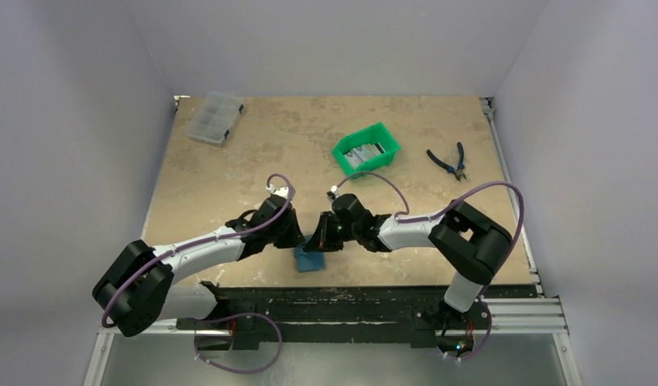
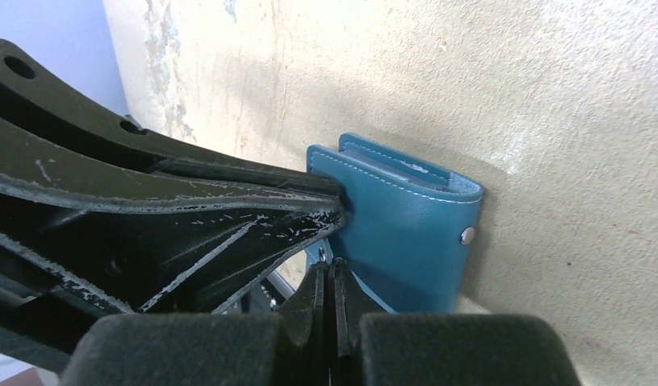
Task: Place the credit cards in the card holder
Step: Close the card holder at the center of the board.
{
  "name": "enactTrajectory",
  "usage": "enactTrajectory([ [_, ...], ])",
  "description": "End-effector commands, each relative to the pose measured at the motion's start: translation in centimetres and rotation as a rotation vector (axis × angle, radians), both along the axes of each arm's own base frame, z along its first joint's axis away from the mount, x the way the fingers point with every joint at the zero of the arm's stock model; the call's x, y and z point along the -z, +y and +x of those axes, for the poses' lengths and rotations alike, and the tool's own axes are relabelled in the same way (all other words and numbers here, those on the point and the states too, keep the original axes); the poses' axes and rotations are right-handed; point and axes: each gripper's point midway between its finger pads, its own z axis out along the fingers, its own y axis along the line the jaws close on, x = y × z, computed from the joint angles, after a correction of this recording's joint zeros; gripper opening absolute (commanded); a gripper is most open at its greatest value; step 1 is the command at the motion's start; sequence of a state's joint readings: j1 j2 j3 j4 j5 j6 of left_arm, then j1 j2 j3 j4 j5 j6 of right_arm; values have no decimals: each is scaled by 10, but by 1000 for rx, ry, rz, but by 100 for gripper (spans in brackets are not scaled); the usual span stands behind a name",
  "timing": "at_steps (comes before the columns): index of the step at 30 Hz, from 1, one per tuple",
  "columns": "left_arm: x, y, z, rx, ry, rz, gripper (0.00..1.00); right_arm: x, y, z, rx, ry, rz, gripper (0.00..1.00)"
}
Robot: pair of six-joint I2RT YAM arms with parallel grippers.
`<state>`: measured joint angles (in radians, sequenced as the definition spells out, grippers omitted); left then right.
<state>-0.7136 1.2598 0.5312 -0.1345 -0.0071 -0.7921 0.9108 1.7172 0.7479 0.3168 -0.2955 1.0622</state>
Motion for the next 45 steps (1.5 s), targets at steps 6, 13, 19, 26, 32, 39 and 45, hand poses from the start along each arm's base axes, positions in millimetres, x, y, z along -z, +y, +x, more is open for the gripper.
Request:
enactTrajectory([
  [6,7,5,-9,28,35,26,0,-17,4,10,-4,-76,-22,0],
  [13,7,6,-9,27,36,26,0,-27,7,2,-34,-80,13,0],
  [19,7,6,-9,29,34,26,0,-25,4,0,-31,-72,6,0],
  [26,8,6,-9,33,37,28,0,-14,-1,-7,-39,-37,-23,0],
  [32,8,5,-9,34,38,26,0,-7,-6,-11,-38,-15,-46,0],
  [39,9,6,-9,36,40,31,0,-1,-12,-12,-22,0,-78,0],
  [45,9,7,-9,36,41,33,0,0,-16,-13,-14,5,-95,0],
])
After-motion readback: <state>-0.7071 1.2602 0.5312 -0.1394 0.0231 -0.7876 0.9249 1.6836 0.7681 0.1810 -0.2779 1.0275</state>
